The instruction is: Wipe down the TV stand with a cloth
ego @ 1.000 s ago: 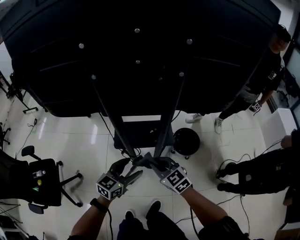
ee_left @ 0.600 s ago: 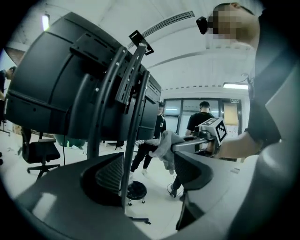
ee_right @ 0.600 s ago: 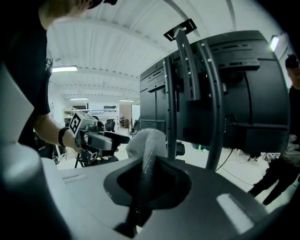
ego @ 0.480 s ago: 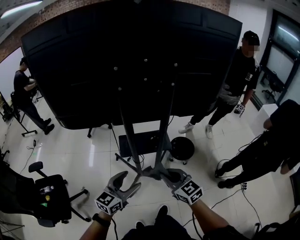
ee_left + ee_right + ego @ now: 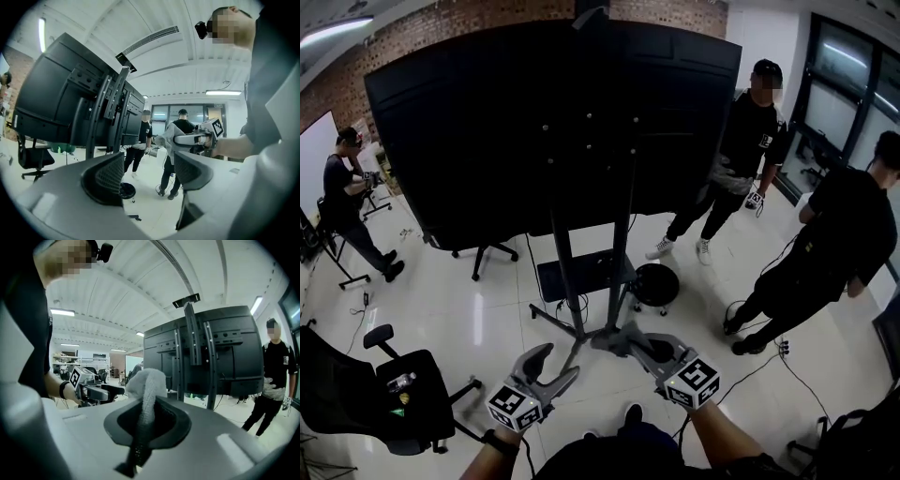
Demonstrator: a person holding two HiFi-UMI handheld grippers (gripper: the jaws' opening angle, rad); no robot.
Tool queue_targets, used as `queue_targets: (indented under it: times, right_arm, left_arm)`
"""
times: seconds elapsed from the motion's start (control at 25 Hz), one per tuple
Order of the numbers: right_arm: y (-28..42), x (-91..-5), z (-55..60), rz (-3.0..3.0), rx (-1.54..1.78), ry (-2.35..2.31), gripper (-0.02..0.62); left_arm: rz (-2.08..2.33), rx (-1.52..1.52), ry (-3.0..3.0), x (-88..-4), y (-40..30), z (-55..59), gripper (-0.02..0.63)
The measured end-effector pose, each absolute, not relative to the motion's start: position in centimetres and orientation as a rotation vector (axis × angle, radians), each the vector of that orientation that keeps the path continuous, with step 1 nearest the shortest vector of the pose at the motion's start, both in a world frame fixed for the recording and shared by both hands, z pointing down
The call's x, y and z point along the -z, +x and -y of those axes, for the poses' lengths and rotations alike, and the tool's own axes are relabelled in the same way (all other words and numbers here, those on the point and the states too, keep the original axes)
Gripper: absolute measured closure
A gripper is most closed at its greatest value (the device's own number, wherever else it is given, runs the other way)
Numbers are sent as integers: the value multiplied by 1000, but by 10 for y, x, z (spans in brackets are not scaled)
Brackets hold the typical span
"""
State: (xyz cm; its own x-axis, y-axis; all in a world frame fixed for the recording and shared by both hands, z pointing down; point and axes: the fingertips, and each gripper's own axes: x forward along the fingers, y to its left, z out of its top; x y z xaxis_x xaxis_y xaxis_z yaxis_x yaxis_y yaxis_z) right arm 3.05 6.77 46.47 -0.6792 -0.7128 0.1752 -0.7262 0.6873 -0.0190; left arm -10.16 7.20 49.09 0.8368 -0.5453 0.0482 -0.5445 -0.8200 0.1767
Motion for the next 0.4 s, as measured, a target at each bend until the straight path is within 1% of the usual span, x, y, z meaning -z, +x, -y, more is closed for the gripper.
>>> queue_targets:
  times: [0.4]
  right_arm:
    - [34,-442,-107,2787,-64,1175,580]
  left_arm:
    - [860,85,2880,-469,-96,-105,250]
